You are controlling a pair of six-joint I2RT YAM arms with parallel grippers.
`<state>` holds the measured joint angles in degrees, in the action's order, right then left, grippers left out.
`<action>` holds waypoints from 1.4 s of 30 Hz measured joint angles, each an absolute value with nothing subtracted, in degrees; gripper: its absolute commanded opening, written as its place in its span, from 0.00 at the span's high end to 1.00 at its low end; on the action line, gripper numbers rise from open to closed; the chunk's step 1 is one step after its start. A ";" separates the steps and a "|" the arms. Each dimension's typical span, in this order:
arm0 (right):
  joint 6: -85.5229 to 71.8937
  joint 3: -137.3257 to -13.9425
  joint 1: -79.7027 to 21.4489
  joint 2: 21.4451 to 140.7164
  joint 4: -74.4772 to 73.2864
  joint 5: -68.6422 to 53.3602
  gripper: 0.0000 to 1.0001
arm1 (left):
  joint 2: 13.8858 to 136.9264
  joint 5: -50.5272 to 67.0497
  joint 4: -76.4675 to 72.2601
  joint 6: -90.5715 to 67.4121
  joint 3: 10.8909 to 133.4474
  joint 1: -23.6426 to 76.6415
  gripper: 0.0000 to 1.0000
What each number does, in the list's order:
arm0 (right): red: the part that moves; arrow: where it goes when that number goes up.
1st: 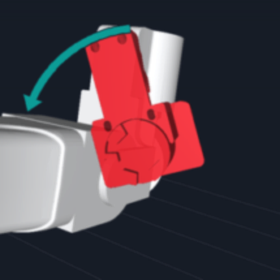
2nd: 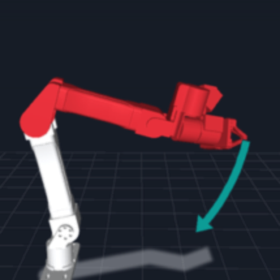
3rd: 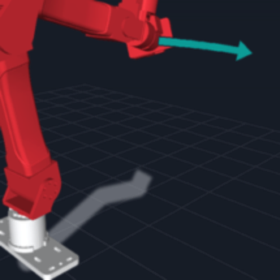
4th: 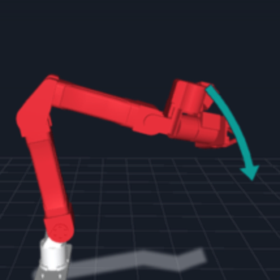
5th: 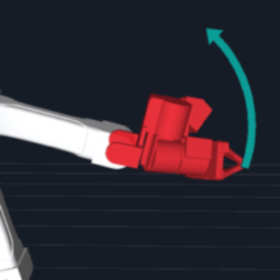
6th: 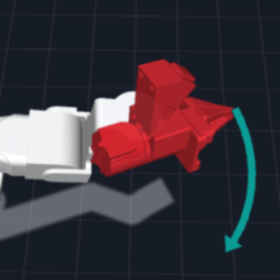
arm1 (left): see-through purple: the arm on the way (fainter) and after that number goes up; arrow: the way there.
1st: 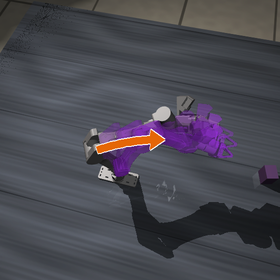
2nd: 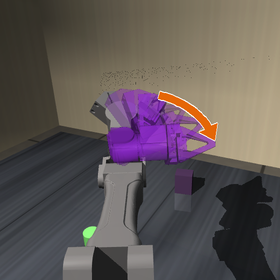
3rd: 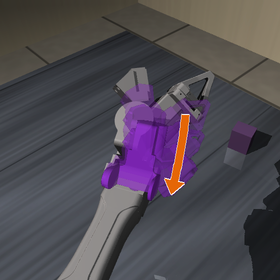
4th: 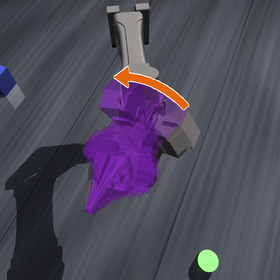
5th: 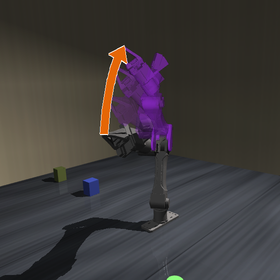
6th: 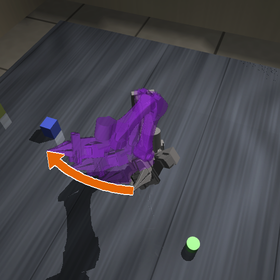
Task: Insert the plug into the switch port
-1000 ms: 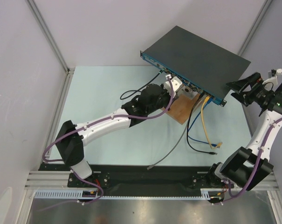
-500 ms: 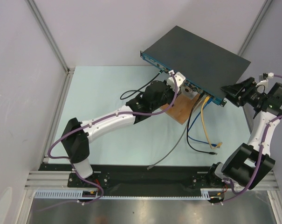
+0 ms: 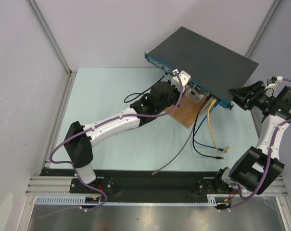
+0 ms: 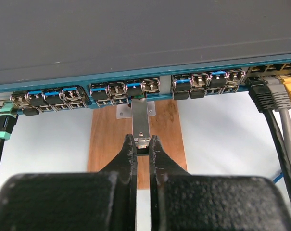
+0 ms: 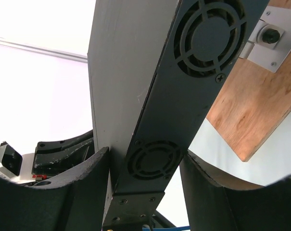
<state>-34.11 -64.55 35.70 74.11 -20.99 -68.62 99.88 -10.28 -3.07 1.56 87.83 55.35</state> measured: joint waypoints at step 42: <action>-33.50 -64.51 35.64 74.26 -20.97 -68.97 1.00 | 109.89 -12.29 5.98 -0.99 103.35 54.30 0.79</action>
<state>-33.50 -64.51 35.64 74.26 -20.97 -68.97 109.89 -12.29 5.98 -0.99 103.35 54.30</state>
